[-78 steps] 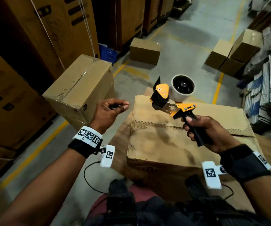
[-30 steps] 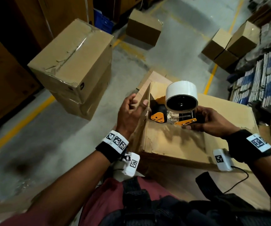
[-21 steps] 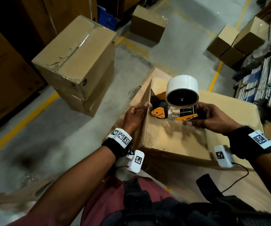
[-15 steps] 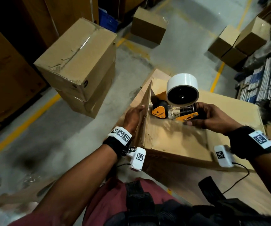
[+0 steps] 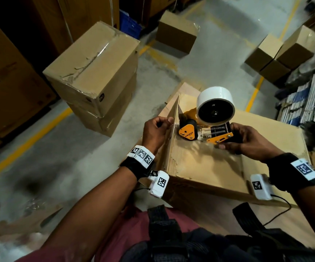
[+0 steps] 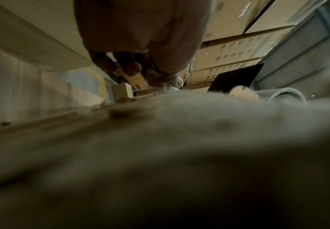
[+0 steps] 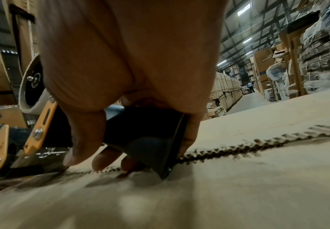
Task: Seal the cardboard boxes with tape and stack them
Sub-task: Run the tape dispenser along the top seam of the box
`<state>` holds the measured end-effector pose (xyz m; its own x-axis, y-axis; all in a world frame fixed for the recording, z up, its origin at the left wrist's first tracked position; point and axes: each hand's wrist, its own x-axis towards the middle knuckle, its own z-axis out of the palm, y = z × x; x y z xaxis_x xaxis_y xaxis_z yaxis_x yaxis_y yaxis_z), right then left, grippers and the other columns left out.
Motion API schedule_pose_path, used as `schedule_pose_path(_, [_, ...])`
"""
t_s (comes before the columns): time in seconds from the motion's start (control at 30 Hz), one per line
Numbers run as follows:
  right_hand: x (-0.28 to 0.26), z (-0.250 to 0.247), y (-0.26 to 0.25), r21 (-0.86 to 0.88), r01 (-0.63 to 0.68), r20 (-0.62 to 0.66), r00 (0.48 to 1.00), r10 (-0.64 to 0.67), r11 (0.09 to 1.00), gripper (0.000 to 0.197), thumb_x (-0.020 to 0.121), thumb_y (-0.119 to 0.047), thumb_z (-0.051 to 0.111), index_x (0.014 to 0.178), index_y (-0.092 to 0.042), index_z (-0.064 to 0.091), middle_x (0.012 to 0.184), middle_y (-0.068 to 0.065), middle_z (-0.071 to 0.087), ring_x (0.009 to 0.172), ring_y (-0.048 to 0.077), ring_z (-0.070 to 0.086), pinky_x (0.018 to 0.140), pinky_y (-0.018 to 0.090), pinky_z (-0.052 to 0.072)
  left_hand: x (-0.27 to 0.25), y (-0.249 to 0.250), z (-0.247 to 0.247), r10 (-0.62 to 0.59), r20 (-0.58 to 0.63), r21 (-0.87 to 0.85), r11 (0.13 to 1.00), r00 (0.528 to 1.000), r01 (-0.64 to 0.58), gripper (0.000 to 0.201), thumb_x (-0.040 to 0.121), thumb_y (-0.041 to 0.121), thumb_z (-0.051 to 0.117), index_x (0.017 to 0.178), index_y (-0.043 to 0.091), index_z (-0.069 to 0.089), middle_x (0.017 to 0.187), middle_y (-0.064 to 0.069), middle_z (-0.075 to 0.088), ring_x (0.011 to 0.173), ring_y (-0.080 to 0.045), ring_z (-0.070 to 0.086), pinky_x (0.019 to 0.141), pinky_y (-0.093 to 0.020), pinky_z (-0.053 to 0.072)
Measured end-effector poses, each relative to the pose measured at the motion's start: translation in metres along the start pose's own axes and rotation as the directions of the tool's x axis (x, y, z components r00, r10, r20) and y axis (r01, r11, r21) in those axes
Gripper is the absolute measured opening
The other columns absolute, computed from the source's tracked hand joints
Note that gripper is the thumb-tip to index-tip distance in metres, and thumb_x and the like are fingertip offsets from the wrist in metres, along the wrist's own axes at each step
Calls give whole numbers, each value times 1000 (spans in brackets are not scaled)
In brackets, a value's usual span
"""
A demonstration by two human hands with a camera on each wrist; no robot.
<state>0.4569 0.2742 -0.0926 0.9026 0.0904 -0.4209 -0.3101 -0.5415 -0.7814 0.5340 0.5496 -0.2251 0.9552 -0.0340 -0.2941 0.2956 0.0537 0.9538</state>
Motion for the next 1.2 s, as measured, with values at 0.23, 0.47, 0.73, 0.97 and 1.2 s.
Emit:
schedule_pose_path(0.23, [0,0,2,-9,8,-4,1000,-8,1000,45,80,-14,86,115,-1,61,100,26,74,71,22,57,54,30,43,-1,-11,5,-198,116,29,980,973,196,70,78,80,67,104,15,72,94,-2,77,90,-19,72,75,-32,53])
schedule_pose_path(0.47, [-2,3,0,-1,34,-5,999,-34,999,38,83,-6,82,113,1,60,91,9,79,66,23,59,52,26,45,9,-13,-5,-344,111,331,898,932,292,65,93,74,54,83,12,70,73,-9,59,61,-24,51,60,-29,39])
schedule_pose_path(0.73, [-2,4,4,-7,32,-34,999,-32,999,48,79,-16,86,107,7,54,90,17,76,74,25,63,67,40,45,-3,5,-23,-82,-198,-67,995,977,70,24,107,37,55,98,24,73,101,-3,78,95,-22,73,92,-42,59])
schedule_pose_path(0.97, [0,2,16,-64,63,-26,998,-65,996,61,73,-45,90,112,-7,62,105,16,75,101,44,68,88,65,52,-43,33,2,-223,359,-448,811,906,377,121,72,103,25,153,16,48,149,-5,59,134,-21,58,116,-48,43])
schedule_pose_path(1.2, [3,1,17,-36,66,-31,997,-67,997,61,74,-44,90,116,-8,63,104,22,73,95,51,65,76,52,53,-40,36,2,-327,483,-269,827,812,493,122,66,108,23,159,32,39,155,-7,54,141,-30,53,121,-56,36])
